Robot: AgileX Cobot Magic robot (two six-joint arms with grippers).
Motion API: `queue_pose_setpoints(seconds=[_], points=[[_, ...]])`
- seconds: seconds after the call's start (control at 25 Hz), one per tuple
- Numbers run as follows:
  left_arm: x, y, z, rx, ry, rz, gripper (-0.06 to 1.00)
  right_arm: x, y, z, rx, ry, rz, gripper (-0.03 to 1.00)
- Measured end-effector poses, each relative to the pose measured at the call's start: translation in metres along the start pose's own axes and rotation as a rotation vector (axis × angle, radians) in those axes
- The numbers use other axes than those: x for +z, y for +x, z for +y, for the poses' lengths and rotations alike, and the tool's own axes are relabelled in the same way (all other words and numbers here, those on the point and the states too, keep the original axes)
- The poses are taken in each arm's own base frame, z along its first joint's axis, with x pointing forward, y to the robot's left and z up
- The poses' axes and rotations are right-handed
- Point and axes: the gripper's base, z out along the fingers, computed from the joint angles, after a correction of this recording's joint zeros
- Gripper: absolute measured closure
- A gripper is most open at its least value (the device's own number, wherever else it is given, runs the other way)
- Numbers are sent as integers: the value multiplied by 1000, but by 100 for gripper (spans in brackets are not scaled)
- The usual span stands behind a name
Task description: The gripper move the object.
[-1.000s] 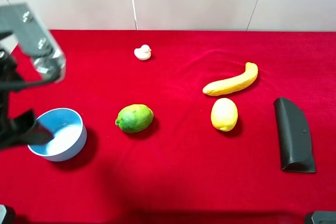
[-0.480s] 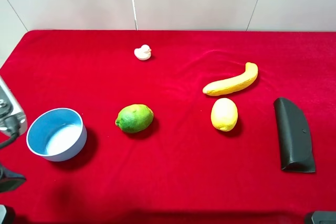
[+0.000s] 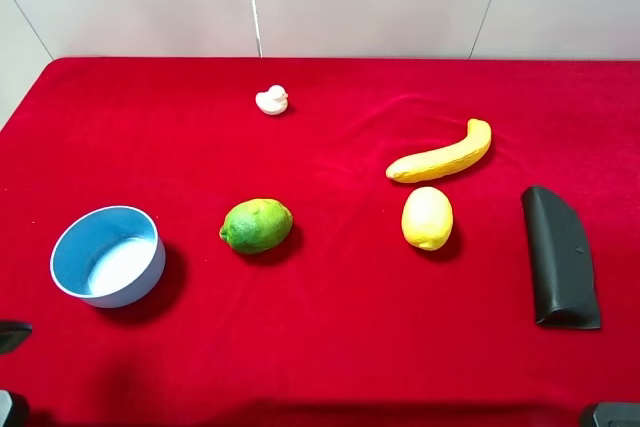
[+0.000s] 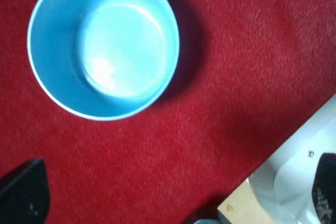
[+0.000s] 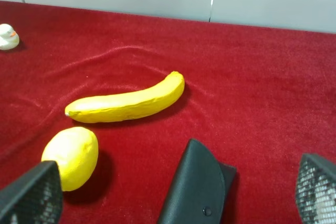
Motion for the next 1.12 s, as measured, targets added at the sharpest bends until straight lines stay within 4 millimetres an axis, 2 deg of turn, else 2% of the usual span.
queue_pose_setpoints(seconds=[0.44, 0.68, 0.92, 1.12], points=[[-25, 28, 9, -240, -129, -221, -5, 0, 0, 0, 0, 0, 0, 27], [-38, 48, 4, -377, -253, -361, -5, 0, 0, 0, 0, 0, 0, 27], [-47, 66, -8, -423, -352, -513, -5, 0, 0, 0, 0, 0, 0, 27], [-48, 69, -10, -427, -364, -531, -5, 0, 0, 0, 1, -1, 0, 27]])
